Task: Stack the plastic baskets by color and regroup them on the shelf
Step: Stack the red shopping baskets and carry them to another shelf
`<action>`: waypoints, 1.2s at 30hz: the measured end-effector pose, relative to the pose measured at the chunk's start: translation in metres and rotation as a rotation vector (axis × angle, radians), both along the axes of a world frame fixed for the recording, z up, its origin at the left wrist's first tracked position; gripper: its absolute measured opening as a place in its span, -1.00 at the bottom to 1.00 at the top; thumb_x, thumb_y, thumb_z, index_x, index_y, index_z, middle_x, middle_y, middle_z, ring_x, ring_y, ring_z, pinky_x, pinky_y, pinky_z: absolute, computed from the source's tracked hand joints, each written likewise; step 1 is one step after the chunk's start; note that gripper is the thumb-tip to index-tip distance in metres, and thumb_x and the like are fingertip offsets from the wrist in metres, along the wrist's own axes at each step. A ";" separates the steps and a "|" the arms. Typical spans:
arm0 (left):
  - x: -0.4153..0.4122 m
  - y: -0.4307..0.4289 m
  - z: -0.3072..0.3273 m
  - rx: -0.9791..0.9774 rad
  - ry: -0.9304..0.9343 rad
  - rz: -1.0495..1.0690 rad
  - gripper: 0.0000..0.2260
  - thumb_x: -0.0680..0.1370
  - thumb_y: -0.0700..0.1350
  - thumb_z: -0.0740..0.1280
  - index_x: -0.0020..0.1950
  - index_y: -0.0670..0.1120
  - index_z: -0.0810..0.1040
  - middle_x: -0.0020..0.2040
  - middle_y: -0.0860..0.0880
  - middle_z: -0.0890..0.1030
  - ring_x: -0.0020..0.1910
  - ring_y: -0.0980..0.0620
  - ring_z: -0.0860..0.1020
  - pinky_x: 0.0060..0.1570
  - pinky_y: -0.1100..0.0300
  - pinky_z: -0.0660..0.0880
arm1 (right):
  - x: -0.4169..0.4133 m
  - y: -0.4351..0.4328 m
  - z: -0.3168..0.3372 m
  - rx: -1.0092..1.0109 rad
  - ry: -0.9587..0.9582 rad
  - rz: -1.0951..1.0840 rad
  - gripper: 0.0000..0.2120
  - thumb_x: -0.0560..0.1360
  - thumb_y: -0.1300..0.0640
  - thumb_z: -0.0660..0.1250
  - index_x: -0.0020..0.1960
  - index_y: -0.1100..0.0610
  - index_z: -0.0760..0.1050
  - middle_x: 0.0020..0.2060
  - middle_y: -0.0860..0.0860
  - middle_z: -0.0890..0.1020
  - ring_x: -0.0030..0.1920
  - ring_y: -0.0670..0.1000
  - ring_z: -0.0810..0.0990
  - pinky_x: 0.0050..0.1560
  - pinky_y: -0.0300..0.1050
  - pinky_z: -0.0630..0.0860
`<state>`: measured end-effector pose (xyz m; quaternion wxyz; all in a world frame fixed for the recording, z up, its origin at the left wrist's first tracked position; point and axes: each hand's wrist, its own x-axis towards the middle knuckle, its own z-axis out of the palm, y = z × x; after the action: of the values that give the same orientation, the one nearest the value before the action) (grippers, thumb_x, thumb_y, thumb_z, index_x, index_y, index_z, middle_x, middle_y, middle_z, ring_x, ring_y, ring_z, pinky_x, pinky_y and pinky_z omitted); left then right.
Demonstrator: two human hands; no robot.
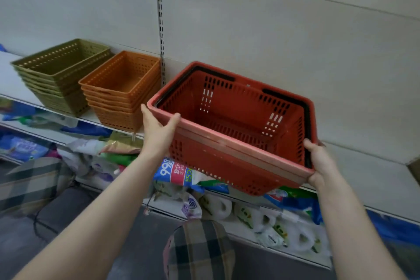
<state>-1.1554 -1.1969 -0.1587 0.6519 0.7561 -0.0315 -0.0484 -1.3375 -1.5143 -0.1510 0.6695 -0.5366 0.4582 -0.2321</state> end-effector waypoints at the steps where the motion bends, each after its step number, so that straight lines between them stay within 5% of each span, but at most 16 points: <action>1: -0.011 -0.009 -0.003 -0.029 0.013 -0.062 0.12 0.29 0.32 0.39 0.58 -0.06 -0.24 0.61 -0.07 0.01 0.56 0.03 0.07 0.52 -0.06 0.11 | 0.002 0.016 0.001 0.001 -0.019 -0.029 -0.63 0.60 0.12 0.23 0.39 0.17 0.39 0.09 0.21 0.65 -0.10 0.14 0.68 -0.29 -0.06 0.62; 4: -0.044 -0.047 -0.012 -0.042 0.114 -0.226 0.24 0.22 0.46 0.36 0.55 -0.05 -0.35 0.61 -0.04 -0.07 0.57 0.05 0.02 0.52 -0.05 0.10 | -0.004 0.070 0.009 0.021 -0.026 -0.016 -0.58 0.62 0.11 0.24 0.44 0.12 0.21 0.19 0.10 0.56 -0.03 0.10 0.62 -0.11 0.04 0.62; 7: -0.049 -0.079 -0.014 -0.079 0.241 -0.174 0.17 0.18 0.50 0.33 0.58 0.05 -0.18 0.59 -0.12 0.10 0.52 -0.10 0.20 0.45 -0.12 0.25 | -0.027 0.093 0.023 -0.028 0.161 0.286 -0.36 0.55 -0.11 0.34 0.49 -0.02 0.09 0.32 -0.02 0.47 0.22 0.10 0.53 0.25 0.24 0.49; 11: -0.026 -0.094 -0.017 -0.078 0.251 -0.026 -0.10 0.13 0.19 0.37 0.41 -0.09 0.22 0.30 -0.20 0.49 0.23 -0.20 0.52 0.24 -0.15 0.48 | -0.039 0.033 0.048 -0.652 0.439 0.154 -0.18 0.55 -0.17 0.29 0.60 0.14 -0.03 0.53 0.23 0.21 0.50 0.23 0.26 0.46 0.11 0.23; 15: -0.015 -0.100 0.002 -0.113 0.301 0.089 -0.37 0.20 -0.07 0.37 0.26 -0.07 0.32 0.12 -0.18 0.57 0.04 -0.20 0.60 0.10 -0.17 0.56 | 0.014 -0.043 0.068 -0.900 0.494 0.256 -0.32 0.57 -0.04 0.27 0.58 0.17 0.10 0.42 0.29 0.38 0.41 0.27 0.39 0.37 0.04 0.32; 20: -0.006 -0.102 0.010 -0.153 0.257 0.137 -0.55 0.44 -0.33 0.26 0.31 -0.06 0.35 0.12 -0.18 0.58 0.01 -0.17 0.60 0.00 -0.11 0.60 | 0.105 -0.074 0.064 -0.922 0.638 0.679 -0.33 0.57 -0.15 0.24 0.57 0.11 0.18 0.48 0.17 0.39 0.43 0.21 0.41 0.36 0.00 0.35; 23: -0.027 -0.083 0.007 -0.208 0.233 0.072 -0.37 0.29 -0.33 0.23 0.35 0.00 0.35 0.09 -0.21 0.60 -0.11 -0.15 0.62 -0.16 -0.10 0.63 | 0.130 -0.072 0.060 -0.607 0.600 0.864 -0.50 0.53 -0.12 0.34 0.35 0.15 0.49 0.11 0.18 0.68 0.04 0.17 0.69 0.18 0.07 0.58; 27: -0.057 -0.045 -0.015 -0.208 0.196 0.059 -0.31 0.35 -0.43 0.25 0.40 0.07 0.37 0.15 -0.20 0.63 0.08 -0.23 0.62 0.08 -0.20 0.57 | 0.122 -0.047 0.062 -0.321 0.506 0.996 -0.74 0.60 0.05 0.30 0.19 0.20 0.55 -0.21 0.15 0.74 -0.30 0.11 0.73 -0.17 0.11 0.68; 31: -0.083 -0.013 -0.034 -0.319 0.199 0.135 -0.39 0.52 -0.43 0.23 0.46 0.08 0.31 0.24 -0.21 0.59 0.19 -0.28 0.57 0.16 -0.28 0.50 | 0.076 -0.001 0.037 -0.406 0.343 0.854 -0.98 0.56 0.10 0.32 -0.01 0.03 0.51 -0.15 0.15 0.69 -0.20 0.16 0.68 -0.05 0.20 0.65; 36: -0.133 0.056 -0.064 -0.276 0.162 0.218 -0.45 0.59 -0.35 0.19 0.52 0.07 0.26 0.30 -0.14 0.56 0.24 -0.16 0.56 0.26 -0.23 0.46 | 0.016 0.075 -0.013 -0.482 0.201 0.844 -0.81 0.52 0.12 0.32 0.09 -0.09 0.55 0.02 0.01 0.69 0.06 0.11 0.67 0.21 0.17 0.55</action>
<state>-1.2889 -1.1413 -0.2227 0.7513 0.6519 0.0970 -0.0335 -1.3217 -1.4395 -0.1644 0.5145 -0.8345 0.1966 0.0129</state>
